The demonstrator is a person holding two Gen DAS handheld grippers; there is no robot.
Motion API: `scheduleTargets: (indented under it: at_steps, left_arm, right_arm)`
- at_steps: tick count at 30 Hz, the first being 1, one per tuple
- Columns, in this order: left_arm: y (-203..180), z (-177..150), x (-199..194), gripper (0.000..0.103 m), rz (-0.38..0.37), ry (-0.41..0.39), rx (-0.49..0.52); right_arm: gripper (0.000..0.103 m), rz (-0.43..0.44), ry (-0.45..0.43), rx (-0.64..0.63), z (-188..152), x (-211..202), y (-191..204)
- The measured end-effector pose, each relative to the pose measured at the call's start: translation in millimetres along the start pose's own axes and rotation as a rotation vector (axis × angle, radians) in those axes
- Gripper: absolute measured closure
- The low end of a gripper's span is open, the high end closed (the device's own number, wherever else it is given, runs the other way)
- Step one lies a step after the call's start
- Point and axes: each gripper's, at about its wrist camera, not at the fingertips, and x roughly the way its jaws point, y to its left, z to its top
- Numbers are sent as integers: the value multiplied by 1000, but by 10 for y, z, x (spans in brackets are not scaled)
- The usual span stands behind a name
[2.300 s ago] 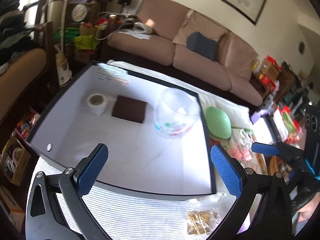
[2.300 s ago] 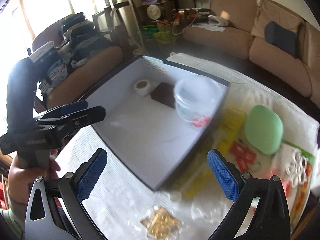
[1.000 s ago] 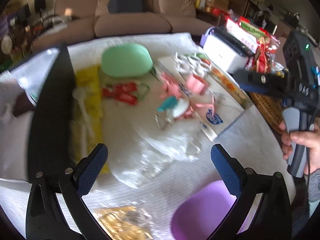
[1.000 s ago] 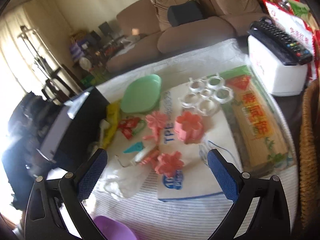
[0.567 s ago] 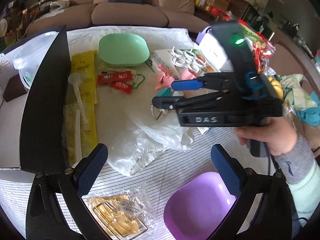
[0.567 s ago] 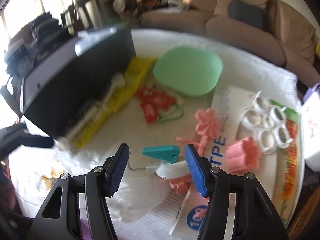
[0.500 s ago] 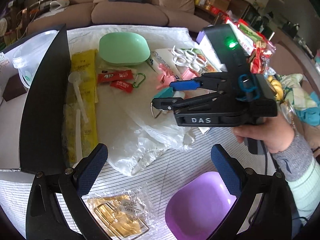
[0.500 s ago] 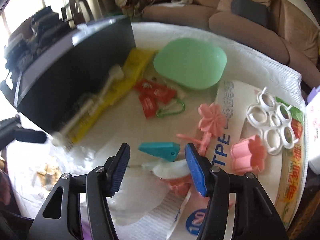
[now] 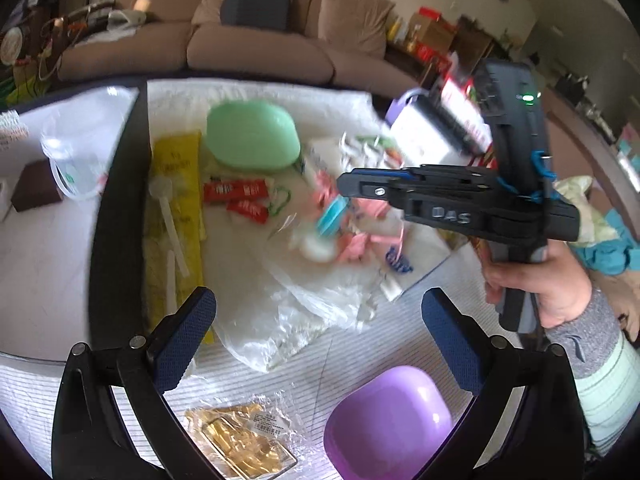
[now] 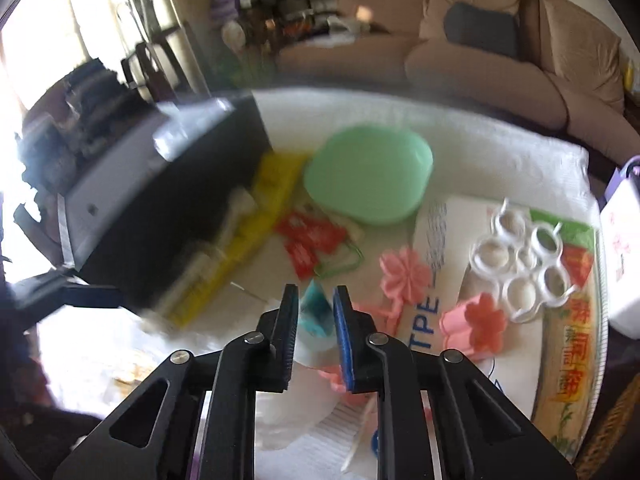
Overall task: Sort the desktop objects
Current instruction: 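Move the right tool toward the teal clip on the white round base, then grasp the teal clip with the right tool and lift it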
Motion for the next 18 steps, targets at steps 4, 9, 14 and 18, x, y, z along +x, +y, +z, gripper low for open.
scheduleTargets:
  at_steps: [4, 9, 14, 18]
  left_arm:
    - [122, 80, -286, 0, -25, -76, -27]
    - [499, 186, -782, 0, -27, -184, -81]
    - [876, 195, -1028, 0, -138, -228, -178]
    - [880, 182, -980, 0, -145, -188, -161]
  right_arm:
    - [88, 16, -60, -24, 269, -352, 263]
    - [88, 38, -86, -110, 743, -587, 773]
    - [59, -60, -2, -118, 788, -389, 837]
    - [50, -80, 79, -50, 418, 22, 524]
